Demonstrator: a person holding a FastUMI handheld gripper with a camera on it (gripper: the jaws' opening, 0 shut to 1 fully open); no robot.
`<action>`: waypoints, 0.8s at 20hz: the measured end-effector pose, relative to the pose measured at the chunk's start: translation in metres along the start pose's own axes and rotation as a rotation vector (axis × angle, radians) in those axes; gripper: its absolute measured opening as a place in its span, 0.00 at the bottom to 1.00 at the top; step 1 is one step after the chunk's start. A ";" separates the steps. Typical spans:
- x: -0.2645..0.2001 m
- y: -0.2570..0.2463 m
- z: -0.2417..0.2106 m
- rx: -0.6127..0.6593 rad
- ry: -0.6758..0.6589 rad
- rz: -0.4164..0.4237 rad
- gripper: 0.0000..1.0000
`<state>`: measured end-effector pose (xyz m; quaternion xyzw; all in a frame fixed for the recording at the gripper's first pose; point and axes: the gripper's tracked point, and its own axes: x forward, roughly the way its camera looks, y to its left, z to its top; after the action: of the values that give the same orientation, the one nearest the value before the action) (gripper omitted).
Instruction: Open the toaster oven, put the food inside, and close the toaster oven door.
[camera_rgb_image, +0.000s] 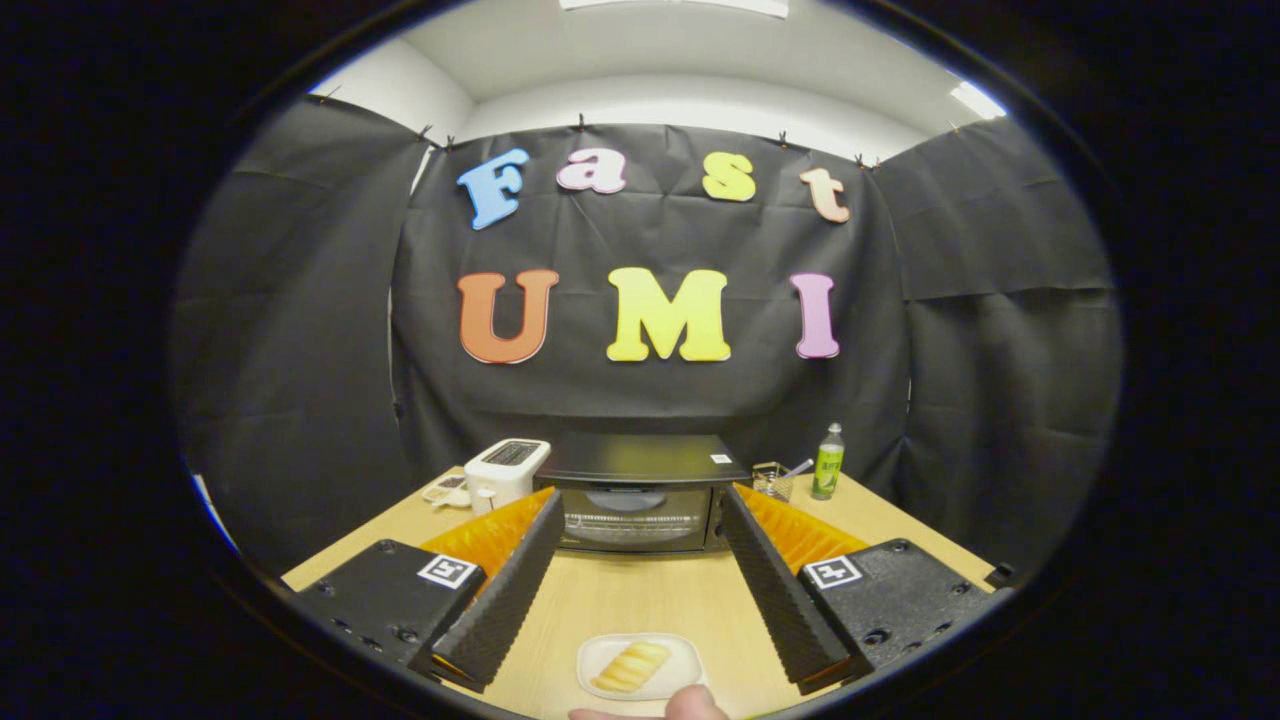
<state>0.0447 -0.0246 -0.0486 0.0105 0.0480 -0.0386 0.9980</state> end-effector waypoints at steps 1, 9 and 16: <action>0.006 -0.003 -0.003 -0.003 -0.002 -0.008 1.00; 0.094 -0.014 -0.002 0.022 0.005 -0.020 1.00; 0.198 -0.005 -0.023 0.070 0.090 0.026 1.00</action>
<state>0.2390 -0.0438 -0.0908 0.0479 0.0912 -0.0269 0.9943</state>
